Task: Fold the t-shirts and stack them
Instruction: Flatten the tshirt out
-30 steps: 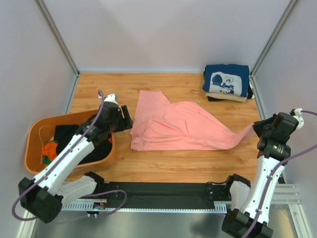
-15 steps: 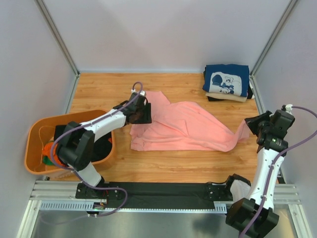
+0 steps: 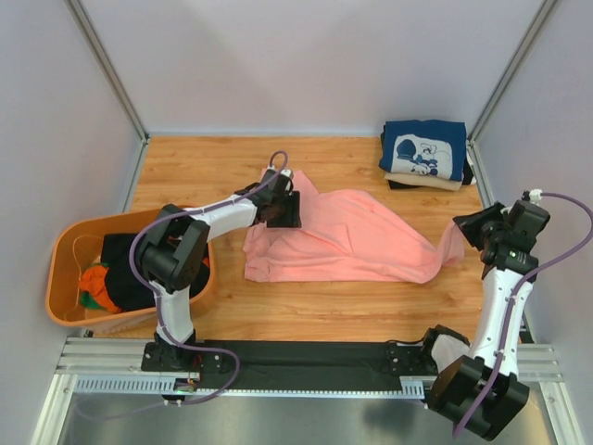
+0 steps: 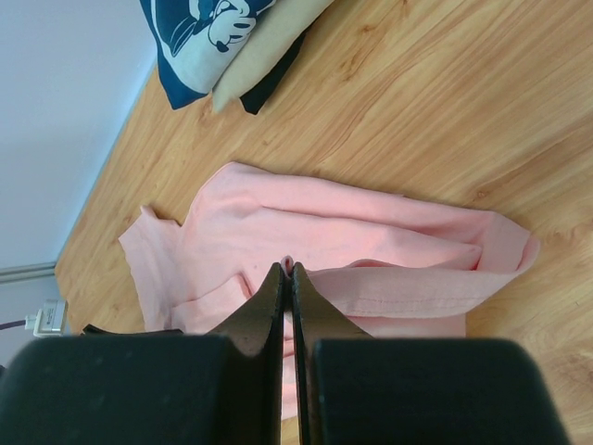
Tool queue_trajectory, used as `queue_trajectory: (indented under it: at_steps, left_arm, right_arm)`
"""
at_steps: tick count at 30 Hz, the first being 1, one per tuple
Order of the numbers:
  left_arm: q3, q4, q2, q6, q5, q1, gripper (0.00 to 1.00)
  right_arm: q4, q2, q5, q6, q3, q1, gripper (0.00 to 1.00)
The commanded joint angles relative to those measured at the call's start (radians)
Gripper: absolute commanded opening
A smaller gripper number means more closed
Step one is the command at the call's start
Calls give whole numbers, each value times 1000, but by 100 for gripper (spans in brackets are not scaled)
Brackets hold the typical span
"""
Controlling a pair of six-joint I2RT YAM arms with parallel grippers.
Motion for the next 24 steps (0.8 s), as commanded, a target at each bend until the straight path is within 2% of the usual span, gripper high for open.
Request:
queue_trajectory:
  at_steps: [1, 11, 15, 18, 19, 24]
  left_arm:
    - [46, 42, 21, 0, 27, -5, 59]
    - [95, 15, 80, -17, -8, -13, 49]
    - [141, -1, 107, -16, -8, -13, 32]
    - [173, -30, 106, -16, -25, -15, 5]
    - [186, -65, 103, -11, -37, -16, 1]
    - [224, -149, -9, 9, -123, -39, 0]
  right_arm:
    - [46, 1, -16, -10, 14, 6, 0]
    - [48, 4, -16, -13, 8, 14, 0]
    - [48, 4, -15, -16, 8, 16, 0]
    - [46, 4, -12, -16, 7, 16, 0]
    - [46, 5, -12, -16, 7, 17, 0]
    - [29, 4, -22, 10, 46, 19, 0]
